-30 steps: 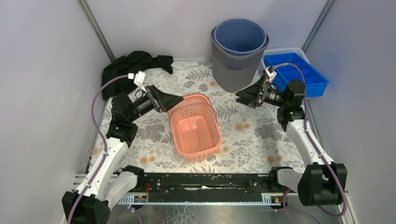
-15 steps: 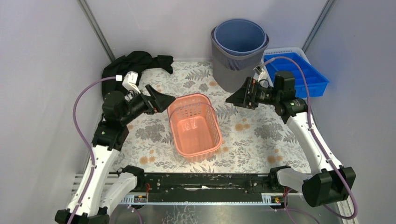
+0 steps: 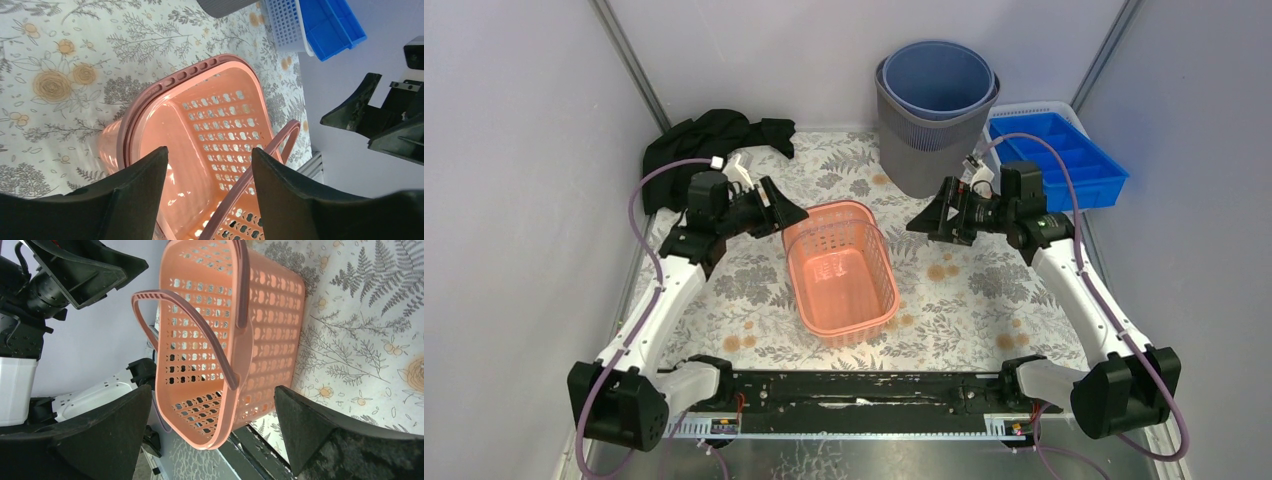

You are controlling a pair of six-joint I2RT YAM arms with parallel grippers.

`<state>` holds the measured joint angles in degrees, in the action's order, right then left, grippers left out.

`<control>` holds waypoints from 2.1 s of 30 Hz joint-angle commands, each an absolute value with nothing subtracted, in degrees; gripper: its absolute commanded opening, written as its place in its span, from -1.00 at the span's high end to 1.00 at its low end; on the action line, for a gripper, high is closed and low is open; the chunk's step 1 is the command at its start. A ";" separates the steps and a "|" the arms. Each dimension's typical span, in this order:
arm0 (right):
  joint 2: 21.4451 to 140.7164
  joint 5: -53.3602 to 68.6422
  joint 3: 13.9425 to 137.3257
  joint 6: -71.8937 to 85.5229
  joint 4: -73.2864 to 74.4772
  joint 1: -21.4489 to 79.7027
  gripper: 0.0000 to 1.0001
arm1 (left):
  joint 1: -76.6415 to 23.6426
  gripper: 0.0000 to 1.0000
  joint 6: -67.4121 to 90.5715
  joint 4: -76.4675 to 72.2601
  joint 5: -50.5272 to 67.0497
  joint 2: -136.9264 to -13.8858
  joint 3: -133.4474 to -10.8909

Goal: Turn the large container upside down

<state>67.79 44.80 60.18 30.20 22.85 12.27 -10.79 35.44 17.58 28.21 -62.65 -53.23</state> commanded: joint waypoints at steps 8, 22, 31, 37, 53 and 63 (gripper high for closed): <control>67.56 44.91 57.19 30.23 19.45 12.68 -0.98 | -9.58 -0.19 38.57 7.77 43.48 -67.41 -50.92; 68.80 45.17 53.83 30.66 16.35 12.66 -0.99 | -9.58 -0.29 49.12 -3.60 55.48 -63.73 -47.11; 69.81 45.59 53.09 31.32 14.97 12.69 -0.98 | -10.08 -0.32 51.08 -3.60 58.21 -61.67 -48.68; 69.87 45.18 53.08 31.55 14.90 12.68 -0.98 | -11.24 -0.34 52.26 -3.69 58.49 -60.19 -49.16; 70.25 45.15 53.53 31.54 14.94 12.69 -0.98 | -17.48 -0.37 55.15 -3.78 55.69 -55.81 -47.52; 70.82 44.89 53.79 31.03 15.21 12.69 -0.98 | -20.31 -0.41 57.64 -3.75 54.82 -51.63 -45.15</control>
